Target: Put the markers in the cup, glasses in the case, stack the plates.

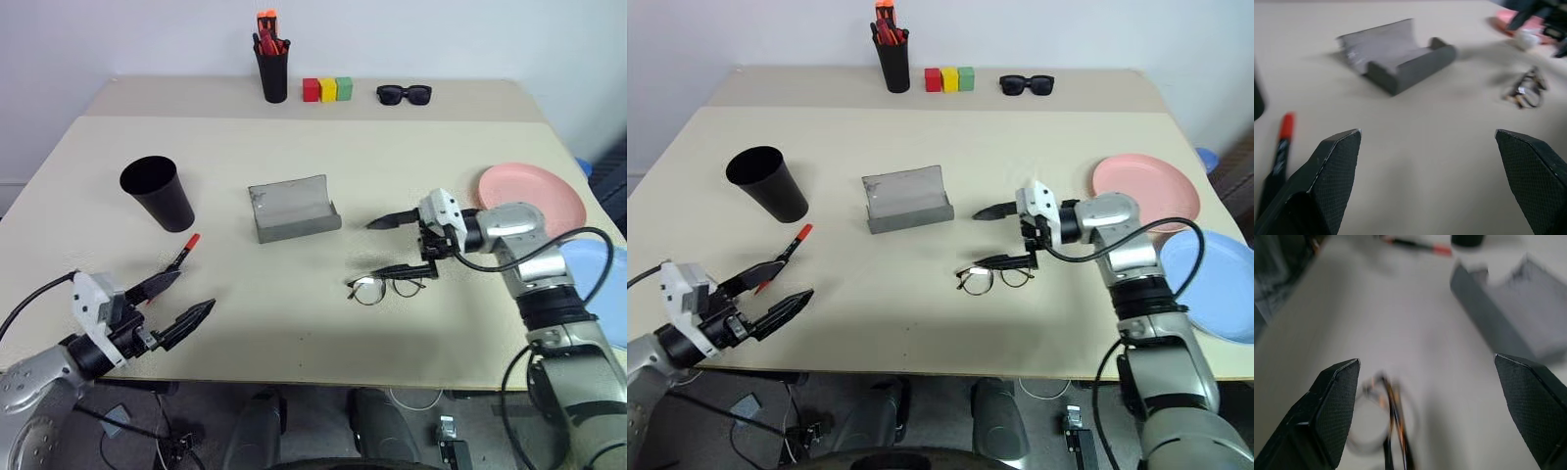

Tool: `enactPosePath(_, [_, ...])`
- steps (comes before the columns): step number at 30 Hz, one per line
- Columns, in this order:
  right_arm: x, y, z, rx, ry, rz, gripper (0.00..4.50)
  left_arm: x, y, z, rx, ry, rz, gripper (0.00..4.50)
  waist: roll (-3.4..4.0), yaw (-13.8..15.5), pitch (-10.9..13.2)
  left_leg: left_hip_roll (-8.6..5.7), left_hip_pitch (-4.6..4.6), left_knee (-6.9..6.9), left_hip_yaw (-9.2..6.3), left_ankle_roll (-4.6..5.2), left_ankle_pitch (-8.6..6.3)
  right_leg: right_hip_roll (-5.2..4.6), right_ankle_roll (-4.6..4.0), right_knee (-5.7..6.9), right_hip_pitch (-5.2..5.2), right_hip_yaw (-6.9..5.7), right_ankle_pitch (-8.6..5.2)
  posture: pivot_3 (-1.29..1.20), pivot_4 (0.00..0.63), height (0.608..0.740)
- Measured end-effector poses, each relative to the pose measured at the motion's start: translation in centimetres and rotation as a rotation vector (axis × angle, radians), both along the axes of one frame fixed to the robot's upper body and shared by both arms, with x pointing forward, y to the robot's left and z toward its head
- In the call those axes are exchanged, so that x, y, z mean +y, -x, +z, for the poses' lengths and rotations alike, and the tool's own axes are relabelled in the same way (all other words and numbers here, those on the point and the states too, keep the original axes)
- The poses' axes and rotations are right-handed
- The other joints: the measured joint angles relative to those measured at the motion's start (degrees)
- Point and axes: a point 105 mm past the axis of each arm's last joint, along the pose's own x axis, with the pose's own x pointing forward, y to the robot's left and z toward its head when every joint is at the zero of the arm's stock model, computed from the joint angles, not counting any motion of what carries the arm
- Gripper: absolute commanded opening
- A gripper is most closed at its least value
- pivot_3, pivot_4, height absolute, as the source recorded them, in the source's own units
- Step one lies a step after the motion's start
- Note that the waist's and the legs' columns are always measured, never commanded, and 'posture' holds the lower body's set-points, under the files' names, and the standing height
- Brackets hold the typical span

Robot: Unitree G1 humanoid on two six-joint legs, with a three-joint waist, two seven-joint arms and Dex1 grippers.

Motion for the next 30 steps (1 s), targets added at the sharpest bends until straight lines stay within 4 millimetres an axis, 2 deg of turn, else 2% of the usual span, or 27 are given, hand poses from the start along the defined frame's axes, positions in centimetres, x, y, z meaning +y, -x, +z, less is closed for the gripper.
enactPosePath(3, [3.4, 0.8, 0.1, 0.03, -0.105, 0.091, 4.47, 0.9, -0.6, -0.2, -0.009, 0.042, 0.154, 4.5, 0.0, -0.1, 0.0, 0.0, 0.01, 0.09, -0.04, -0.01, 0.01, 0.02, 0.0, 0.13, -0.01, 0.0, 0.01, 0.0, 0.15, 0.74])
enactPosePath(6, [5.7, 1.5, 0.0, 0.04, -0.135, 0.15, 4.47, 2.1, -1.5, 0.1, -0.017, 0.029, 0.301, 4.5, -0.01, 0.2, 0.0, -0.03, 0.01, 0.15, -0.11, -0.06, 0.03, 0.03, 0.0, 0.18, 0.0, -0.05, 0.01, 0.0, 0.15, 0.74])
enactPosePath(12, [8.3, 2.0, 0.4, 0.049, -0.182, 0.18, 4.47, 4.0, -3.4, 1.4, -0.038, -0.023, 0.55, 4.5, -0.03, 0.0, 0.0, -0.05, 0.01, 0.15, -0.13, -0.08, 0.05, 0.04, 0.18, 0.27, -0.05, -0.05, 0.1, 0.0, 0.15, 0.74])
enactPosePath(16, [10.0, 2.0, 1.0, 0.031, -0.205, 0.189, 4.47, 3.1, -4.6, 2.1, 0.009, 0.043, 0.569, 4.5, -0.03, -0.2, 0.0, -0.05, 0.01, 0.15, -0.14, -0.11, 0.06, 0.05, 0.18, 0.5, -0.17, -0.05, 0.1, 0.0, 0.15, 0.74])
enactPosePath(20, [10.4, 1.7, 1.2, -0.013, -0.192, 0.167, 4.47, 1.1, -5.6, 1.2, 0.177, 0.021, 0.45, 4.5, -0.04, -0.2, 0.0, -0.05, 0.02, 0.15, -0.19, -0.17, 0.1, 0.09, 0.18, 0.79, -0.29, -0.06, 0.09, 0.0, 0.15, 0.74])
enactPosePath(23, [10.1, 1.5, 1.1, -0.048, -0.166, 0.152, 4.47, 0.5, -6.0, 1.1, 0.247, 0.022, 0.409, 4.5, -0.04, -0.3, 0.0, -0.06, 0.02, 0.14, -0.2, -0.28, 0.16, 0.09, 0.18, 0.81, -0.29, -0.07, 0.09, 0.0, 0.15, 0.74])
enactPosePath(27, [9.7, 1.2, 0.9, -0.056, -0.146, 0.134, 4.47, 1.0, -6.3, 0.8, 0.309, 0.023, 0.422, 4.5, -0.04, -0.4, 0.0, -0.04, 0.03, 0.05, -0.2, -0.35, 0.2, 0.11, 0.17, 0.84, -0.36, -0.07, 0.09, 0.0, 0.15, 0.74])
enactPosePath(30, [9.0, 0.9, 0.8, -0.062, -0.125, 0.117, 4.47, 2.1, -6.4, 1.4, 0.311, 0.003, 0.461, 4.5, -0.05, -0.3, 0.0, -0.04, 0.02, 0.02, -0.2, -0.42, 0.24, 0.11, 0.17, 0.84, -0.37, -0.07, 0.09, 0.0, 0.15, 0.74])
